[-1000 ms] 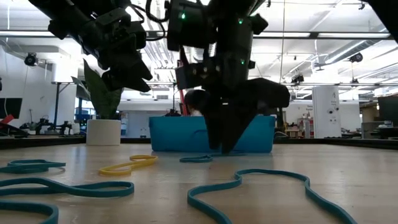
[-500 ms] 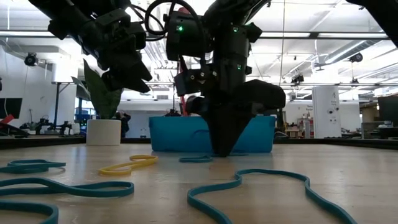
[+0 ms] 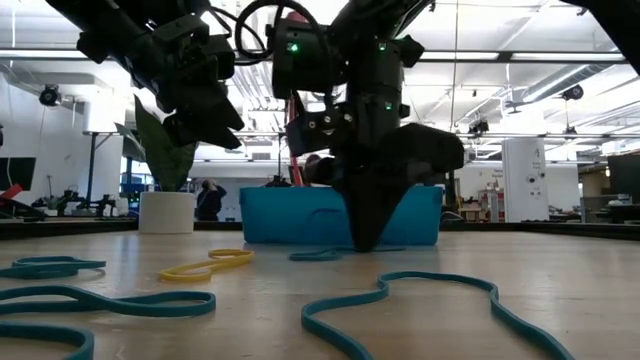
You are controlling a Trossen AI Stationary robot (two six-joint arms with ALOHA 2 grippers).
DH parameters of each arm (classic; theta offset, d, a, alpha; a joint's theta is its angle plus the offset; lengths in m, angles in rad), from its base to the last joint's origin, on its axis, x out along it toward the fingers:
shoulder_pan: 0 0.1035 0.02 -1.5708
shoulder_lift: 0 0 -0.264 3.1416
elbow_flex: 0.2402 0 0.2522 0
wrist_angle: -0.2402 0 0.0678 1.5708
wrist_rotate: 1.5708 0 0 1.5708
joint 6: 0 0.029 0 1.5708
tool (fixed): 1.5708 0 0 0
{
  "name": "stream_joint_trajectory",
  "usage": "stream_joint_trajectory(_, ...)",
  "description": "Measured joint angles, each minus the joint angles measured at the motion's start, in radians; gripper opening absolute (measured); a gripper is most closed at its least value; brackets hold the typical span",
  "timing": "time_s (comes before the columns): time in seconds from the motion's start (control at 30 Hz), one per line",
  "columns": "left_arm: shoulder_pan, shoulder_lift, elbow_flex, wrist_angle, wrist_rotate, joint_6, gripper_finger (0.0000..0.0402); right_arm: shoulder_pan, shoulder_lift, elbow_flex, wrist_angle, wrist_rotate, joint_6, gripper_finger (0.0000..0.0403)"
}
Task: Pick and place rubber bands into bin
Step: Put the blue rubber band into the blue bin
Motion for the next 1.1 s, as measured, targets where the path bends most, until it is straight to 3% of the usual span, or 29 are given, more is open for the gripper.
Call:
stream_joint_trajectory(0.23,0.000,0.000,0.000,0.002,0.000,0.025,0.0183,0.002,-0.142,-0.001,-0.008,0.071,0.126,0.0008)
stream_joint_trajectory(0.4,0.000,0.000,0.000,0.005,0.000,0.027,0.0183,0.002,-0.254,0.001,-0.003,0.178,0.260,0.0008)
stream_joint_trajectory(0.5,0.000,0.000,0.000,0.008,0.000,0.028,0.0183,0.002,-0.285,0.003,-0.016,0.170,0.266,0.0008)
stream_joint_trajectory(0.6,0.000,0.000,0.000,0.008,0.000,0.028,0.0183,0.014,-0.258,-0.003,-0.056,0.120,0.216,0.0008)
stream_joint_trajectory(0.9,-0.001,0.000,0.000,0.007,0.002,0.017,0.0183,0.082,-0.116,-0.004,-0.099,0.111,0.068,0.0012)
stream_joint_trajectory(1.1,-0.002,0.000,0.000,0.005,0.004,-0.009,0.0183,0.075,-0.077,-0.004,-0.067,0.122,0.090,0.0066)
